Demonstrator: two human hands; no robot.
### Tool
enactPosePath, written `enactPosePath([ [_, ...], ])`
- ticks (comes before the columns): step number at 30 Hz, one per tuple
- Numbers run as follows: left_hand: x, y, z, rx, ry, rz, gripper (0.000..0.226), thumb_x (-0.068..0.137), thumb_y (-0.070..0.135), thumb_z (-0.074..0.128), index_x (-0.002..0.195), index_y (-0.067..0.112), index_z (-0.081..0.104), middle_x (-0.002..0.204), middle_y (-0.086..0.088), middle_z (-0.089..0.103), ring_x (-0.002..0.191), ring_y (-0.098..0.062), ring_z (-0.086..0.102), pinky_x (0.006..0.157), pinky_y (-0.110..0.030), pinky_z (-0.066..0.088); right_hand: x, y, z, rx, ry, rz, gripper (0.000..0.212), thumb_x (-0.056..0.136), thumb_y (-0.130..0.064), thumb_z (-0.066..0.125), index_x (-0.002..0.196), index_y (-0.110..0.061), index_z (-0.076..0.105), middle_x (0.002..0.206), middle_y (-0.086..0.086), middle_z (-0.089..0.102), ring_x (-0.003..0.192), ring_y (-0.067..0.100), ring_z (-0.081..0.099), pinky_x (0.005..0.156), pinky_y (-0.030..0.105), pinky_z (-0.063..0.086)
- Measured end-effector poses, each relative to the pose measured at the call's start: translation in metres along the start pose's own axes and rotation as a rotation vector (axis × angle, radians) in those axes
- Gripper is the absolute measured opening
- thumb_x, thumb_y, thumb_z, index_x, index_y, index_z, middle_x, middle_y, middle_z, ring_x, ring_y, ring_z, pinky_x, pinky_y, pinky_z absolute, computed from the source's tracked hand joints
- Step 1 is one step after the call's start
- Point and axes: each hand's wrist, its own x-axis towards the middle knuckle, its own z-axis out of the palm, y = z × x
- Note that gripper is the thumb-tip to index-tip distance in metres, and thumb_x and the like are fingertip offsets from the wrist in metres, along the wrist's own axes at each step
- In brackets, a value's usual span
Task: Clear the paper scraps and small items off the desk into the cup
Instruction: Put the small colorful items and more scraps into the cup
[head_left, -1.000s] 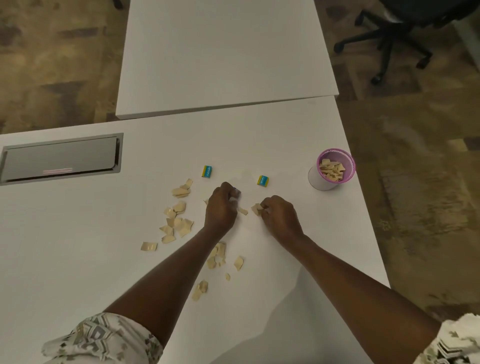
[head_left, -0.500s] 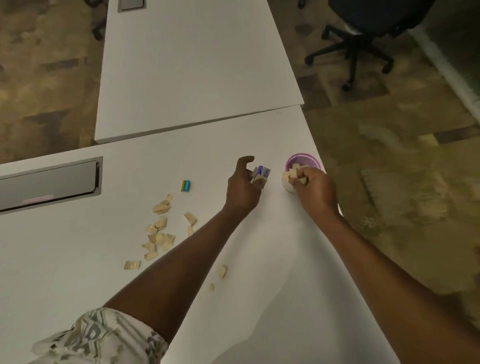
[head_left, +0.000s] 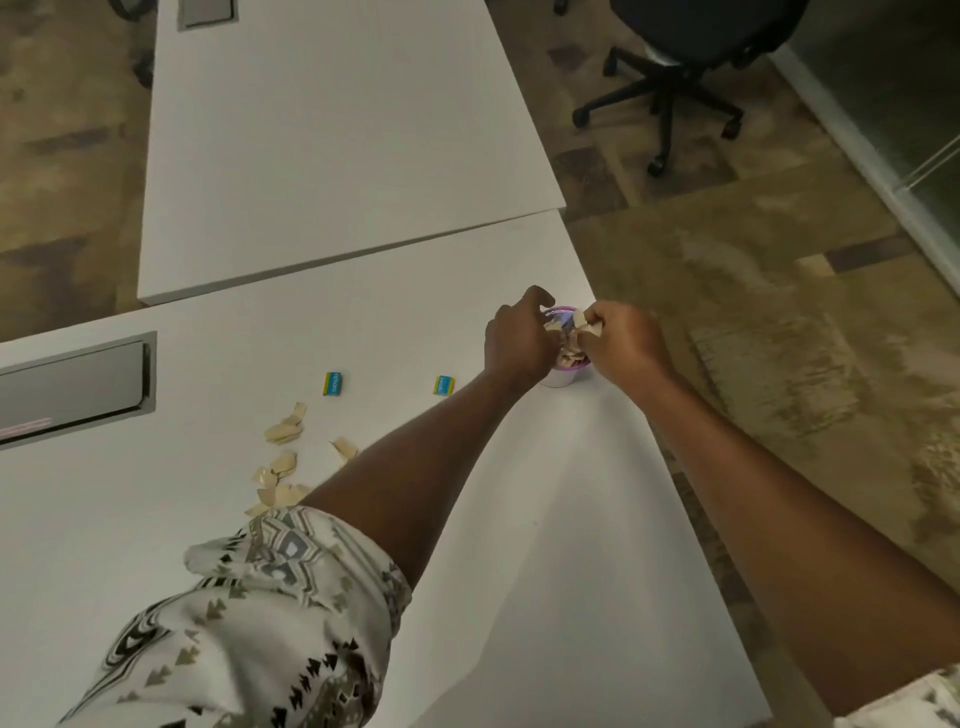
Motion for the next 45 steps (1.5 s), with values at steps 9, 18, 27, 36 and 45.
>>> enactPosePath([
  [9,-0.001,-0.017,-0.012,-0.063,0.018,0.094,0.025,0.088,0.011,0.056,0.110,0.017,0.067,0.107,0.001,0.075,0.099,-0.024,0.067,0.088,-0.041,0.053,0.003,-0.002,-0.003,0.062,-0.036,-0.015,0.023,0.088,-0.013,0.056,0.106,-0.018,0.070,0.105,0.003,0.072,0.095,0.021,0.066,0.084,0.036,0.058],
  [18,-0.042,-0.084,-0.029,-0.009,0.071,0.022,0.021,0.090,0.018,0.063,0.110,0.019,0.067,0.100,0.001,0.071,0.092,-0.021,0.064,0.087,-0.040,0.053,-0.017,-0.005,0.024,-0.296,-0.216,-0.297,0.029,0.087,-0.020,0.055,0.113,-0.016,0.065,0.114,0.008,0.067,0.099,0.034,0.063,0.082,0.036,0.053],
  [27,-0.121,-0.160,-0.040,0.064,0.080,-0.025,0.022,0.090,0.018,0.067,0.112,0.017,0.067,0.104,-0.001,0.068,0.096,-0.023,0.061,0.088,-0.042,0.050,-0.018,-0.023,0.037,-0.288,-0.048,-0.285,0.018,0.088,-0.028,0.058,0.093,-0.012,0.065,0.098,0.004,0.065,0.099,0.028,0.061,0.081,0.033,0.050],
  [36,-0.133,-0.207,-0.076,0.193,0.164,-0.132,0.025,0.089,0.021,0.067,0.113,0.015,0.067,0.115,-0.007,0.063,0.101,-0.030,0.059,0.087,-0.043,0.050,-0.082,-0.067,0.110,-0.125,-0.283,-0.436,0.039,0.090,-0.026,0.063,0.127,-0.013,0.060,0.132,0.008,0.054,0.116,0.029,0.058,0.094,0.037,0.049],
  [45,-0.081,-0.231,-0.113,0.333,0.099,-0.237,0.052,0.092,0.026,0.061,0.141,0.014,0.051,0.149,-0.017,0.040,0.129,-0.037,0.048,0.105,-0.045,0.044,-0.067,-0.093,0.165,-0.293,-0.379,-0.230,0.043,0.089,-0.018,0.052,0.132,-0.021,0.050,0.130,0.014,0.037,0.112,0.036,0.050,0.082,0.037,0.045],
])
